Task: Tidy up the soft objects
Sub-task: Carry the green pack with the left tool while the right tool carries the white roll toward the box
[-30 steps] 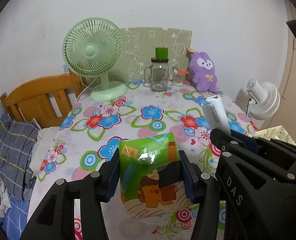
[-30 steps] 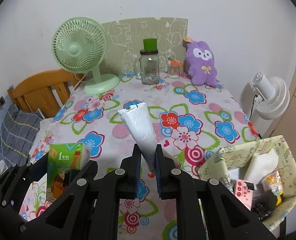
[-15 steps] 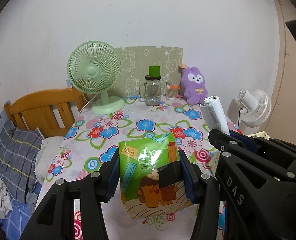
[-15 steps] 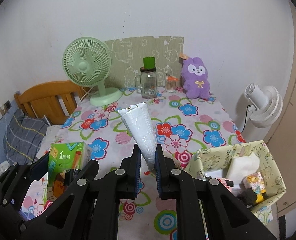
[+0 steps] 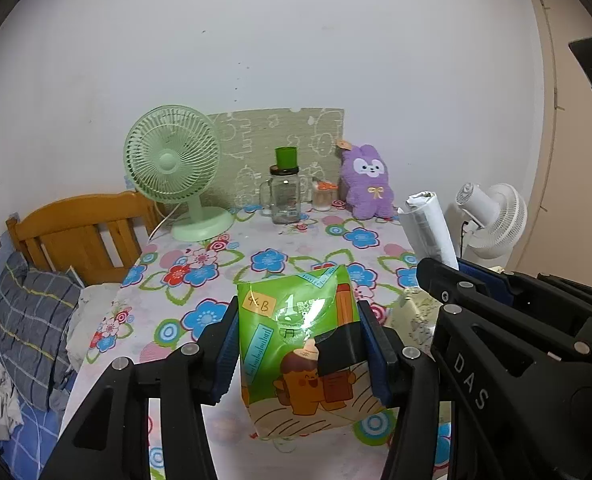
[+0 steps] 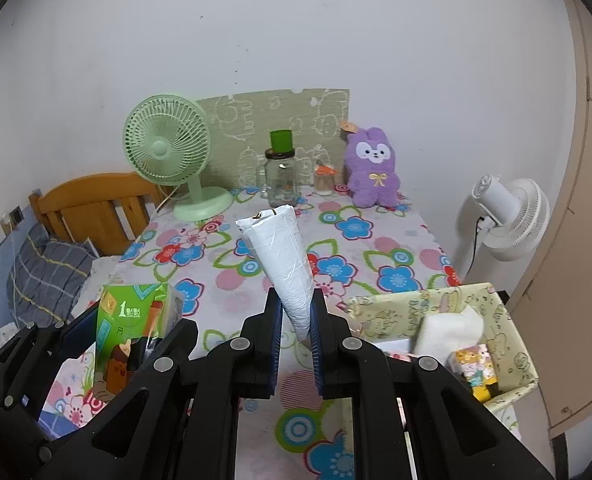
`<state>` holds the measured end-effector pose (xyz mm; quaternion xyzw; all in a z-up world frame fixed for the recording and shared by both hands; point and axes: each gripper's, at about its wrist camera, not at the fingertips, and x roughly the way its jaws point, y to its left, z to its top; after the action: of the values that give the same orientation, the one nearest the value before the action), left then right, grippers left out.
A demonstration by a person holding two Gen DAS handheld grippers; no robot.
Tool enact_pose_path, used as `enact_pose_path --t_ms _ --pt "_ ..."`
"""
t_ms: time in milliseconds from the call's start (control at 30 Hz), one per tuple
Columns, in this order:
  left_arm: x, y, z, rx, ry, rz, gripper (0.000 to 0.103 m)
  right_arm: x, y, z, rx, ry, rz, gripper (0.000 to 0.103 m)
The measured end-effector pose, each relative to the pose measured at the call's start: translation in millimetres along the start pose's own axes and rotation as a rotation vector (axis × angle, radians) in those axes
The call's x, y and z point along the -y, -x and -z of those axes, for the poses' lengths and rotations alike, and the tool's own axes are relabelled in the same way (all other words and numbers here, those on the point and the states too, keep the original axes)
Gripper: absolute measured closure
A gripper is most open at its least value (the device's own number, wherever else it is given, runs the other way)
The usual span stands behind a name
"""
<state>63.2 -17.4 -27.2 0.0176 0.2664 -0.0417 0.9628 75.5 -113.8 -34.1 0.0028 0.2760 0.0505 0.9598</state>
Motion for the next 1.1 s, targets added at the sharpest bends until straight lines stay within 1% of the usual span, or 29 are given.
enact_pose_path --t_ms 400,667,833,1100 --pt "43.7 -3.0 -6.6 0.012 -0.038 0.048 0.048 45.9 6.7 0.5 0.012 -0.035 0.040 0.087" --pt "71.9 -16.7 -10.4 -0.008 -0.069 0.090 0.048 75.6 1.3 1.5 -0.001 -0.067 0.072 0.087" --pt "93.5 -26.4 -12.1 -0.023 -0.107 0.131 0.048 97.8 -3.0 2.8 -0.010 -0.101 0.094 0.087" --pt "125.4 -46.0 -12.0 -0.045 -0.162 0.167 0.048 128.9 -14.0 8.1 -0.033 -0.144 0.131 0.087"
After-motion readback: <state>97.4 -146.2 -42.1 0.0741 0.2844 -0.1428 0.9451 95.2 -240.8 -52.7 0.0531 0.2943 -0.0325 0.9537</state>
